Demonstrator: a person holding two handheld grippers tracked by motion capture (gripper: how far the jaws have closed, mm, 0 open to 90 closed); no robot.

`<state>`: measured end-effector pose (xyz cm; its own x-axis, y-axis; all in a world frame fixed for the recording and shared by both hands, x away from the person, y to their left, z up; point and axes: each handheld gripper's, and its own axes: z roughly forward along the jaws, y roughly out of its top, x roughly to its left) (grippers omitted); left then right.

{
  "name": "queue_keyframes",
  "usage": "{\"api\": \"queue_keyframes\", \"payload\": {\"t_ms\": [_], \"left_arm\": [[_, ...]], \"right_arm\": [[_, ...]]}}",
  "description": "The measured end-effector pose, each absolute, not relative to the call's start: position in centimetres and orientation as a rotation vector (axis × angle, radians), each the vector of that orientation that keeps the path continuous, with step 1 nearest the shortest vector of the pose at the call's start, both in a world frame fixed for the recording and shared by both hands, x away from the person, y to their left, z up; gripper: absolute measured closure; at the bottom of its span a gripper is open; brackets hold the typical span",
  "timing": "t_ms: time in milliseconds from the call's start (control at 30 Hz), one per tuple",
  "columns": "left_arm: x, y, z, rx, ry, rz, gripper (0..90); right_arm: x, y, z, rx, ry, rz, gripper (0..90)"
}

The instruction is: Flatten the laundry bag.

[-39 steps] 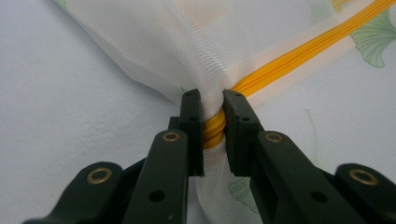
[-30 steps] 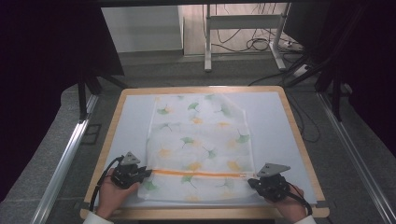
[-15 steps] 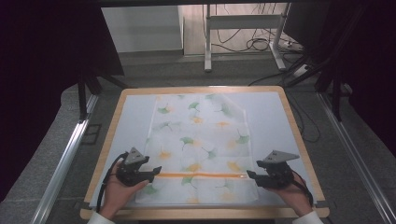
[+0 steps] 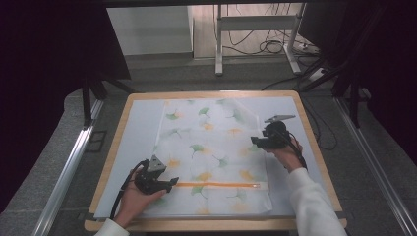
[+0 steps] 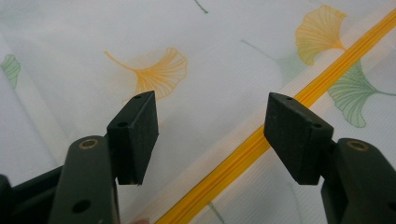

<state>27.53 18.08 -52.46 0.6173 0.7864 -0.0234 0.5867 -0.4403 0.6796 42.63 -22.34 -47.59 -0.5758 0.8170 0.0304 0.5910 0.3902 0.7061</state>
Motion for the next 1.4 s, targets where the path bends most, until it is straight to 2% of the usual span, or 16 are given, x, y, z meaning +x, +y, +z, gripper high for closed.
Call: {"api": "queue_keyframes", "payload": {"t_ms": [100,233,467,800,833,933,967,1000,1033,1400], "left_arm": [[27.7,18.3,-52.7,2.184,1.076,0.382,35.4],[27.7,18.2,-53.0,2.204,1.072,0.371,35.6],[27.9,18.1,-53.3,2.224,1.062,0.371,35.7],[27.9,17.9,-53.5,2.227,1.066,0.364,35.6],[27.9,18.0,-53.6,2.222,1.069,0.357,35.6],[28.0,18.0,-53.6,2.22,1.073,0.35,35.3],[28.0,18.0,-53.6,2.22,1.074,0.349,35.3],[28.0,18.0,-53.6,2.22,1.074,0.349,35.3],[28.0,18.0,-53.6,2.22,1.075,0.348,35.3],[28.2,18.1,-53.7,2.209,1.088,0.326,34.7]], "right_arm": [[46.7,-21.7,-48.7,1.31,2.3,0.906,40.1],[49.5,-21.9,-49.3,1.392,2.243,0.861,38.7],[52.4,-22.5,-50.5,1.475,2.233,0.884,39.8],[52.8,-22.0,-51.4,1.445,2.234,0.851,53.4],[52.8,-21.8,-51.4,1.428,2.247,0.859,62.1],[52.7,-21.4,-51.4,1.395,2.268,0.845,71.1],[52.7,-21.1,-51.4,1.374,2.279,0.838,77.6],[52.7,-21.1,-51.4,1.374,2.279,0.838,77.6],[52.5,-20.7,-51.3,1.347,2.283,0.842,86.4],[49.3,-16.3,-48.8,0.986,2.406,0.954,87.6]]}}
